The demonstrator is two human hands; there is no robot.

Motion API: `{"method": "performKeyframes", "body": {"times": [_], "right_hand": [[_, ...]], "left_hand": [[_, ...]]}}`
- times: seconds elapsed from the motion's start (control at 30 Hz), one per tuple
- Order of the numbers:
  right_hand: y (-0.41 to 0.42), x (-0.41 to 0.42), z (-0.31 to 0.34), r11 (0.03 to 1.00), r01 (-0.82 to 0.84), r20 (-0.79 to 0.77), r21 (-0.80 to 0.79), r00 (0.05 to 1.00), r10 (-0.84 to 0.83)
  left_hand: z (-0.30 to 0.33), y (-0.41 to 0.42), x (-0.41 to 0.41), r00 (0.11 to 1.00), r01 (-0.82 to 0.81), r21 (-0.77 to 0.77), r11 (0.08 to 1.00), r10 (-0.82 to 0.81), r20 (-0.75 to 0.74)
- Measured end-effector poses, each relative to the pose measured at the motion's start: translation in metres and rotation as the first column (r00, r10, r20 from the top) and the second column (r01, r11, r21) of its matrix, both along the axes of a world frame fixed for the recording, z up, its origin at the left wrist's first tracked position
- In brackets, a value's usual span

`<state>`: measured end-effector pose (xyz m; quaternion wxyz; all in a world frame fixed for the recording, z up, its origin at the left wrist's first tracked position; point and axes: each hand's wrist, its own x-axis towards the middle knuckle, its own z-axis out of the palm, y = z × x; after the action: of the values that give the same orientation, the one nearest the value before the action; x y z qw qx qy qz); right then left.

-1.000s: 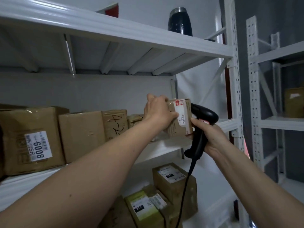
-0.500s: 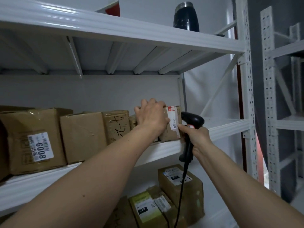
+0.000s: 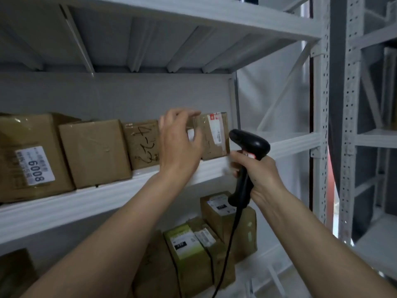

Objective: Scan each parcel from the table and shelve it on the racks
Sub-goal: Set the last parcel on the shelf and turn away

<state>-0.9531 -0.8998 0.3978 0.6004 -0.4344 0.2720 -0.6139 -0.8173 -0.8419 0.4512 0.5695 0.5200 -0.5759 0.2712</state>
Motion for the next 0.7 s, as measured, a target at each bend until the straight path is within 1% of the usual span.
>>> {"method": "performKeyframes", "body": {"times": [0.07,0.13,0.2,0.27,0.33,0.43,0.53,0.63,0.7], "right_hand": [[0.014,0.0,-0.01,0.998,-0.069,0.007,0.0,0.998,0.069],[0.029,0.004,-0.021,0.99,-0.139,0.006,-0.008,0.99,0.139],[0.045,0.011,-0.034,0.979,-0.202,-0.006,-0.01,0.979,0.202],[0.062,0.021,-0.05,0.965,-0.264,-0.013,0.004,0.965,0.264],[0.08,0.033,-0.068,0.945,-0.328,-0.013,0.019,0.945,0.328],[0.111,0.051,-0.098,0.911,-0.411,-0.043,0.034,0.91,0.412],[0.146,0.073,-0.127,0.862,-0.503,-0.092,0.063,0.857,0.507],[0.183,0.101,-0.149,0.797,-0.598,-0.125,0.084,0.787,0.604],[0.21,0.122,-0.158,0.747,-0.656,-0.171,0.108,0.728,0.664]], "left_hand": [[-0.023,0.02,-0.002,0.993,0.111,-0.026,0.993,-0.112,-0.04],[-0.049,0.04,-0.002,0.972,0.211,0.021,0.977,-0.207,-0.111],[-0.076,0.059,0.001,0.942,0.278,0.084,0.957,-0.255,-0.219],[-0.101,0.076,0.012,0.903,0.322,0.129,0.938,-0.263,-0.34],[-0.125,0.096,0.029,0.858,0.329,0.149,0.932,-0.229,-0.461],[-0.159,0.133,0.057,0.789,0.272,0.188,0.944,-0.106,-0.606],[-0.191,0.179,0.084,0.731,0.192,0.266,0.945,0.044,-0.681],[-0.215,0.228,0.108,0.618,0.193,0.283,0.939,0.108,-0.779],[-0.227,0.264,0.124,0.584,0.164,0.314,0.935,0.164,-0.795]]}}
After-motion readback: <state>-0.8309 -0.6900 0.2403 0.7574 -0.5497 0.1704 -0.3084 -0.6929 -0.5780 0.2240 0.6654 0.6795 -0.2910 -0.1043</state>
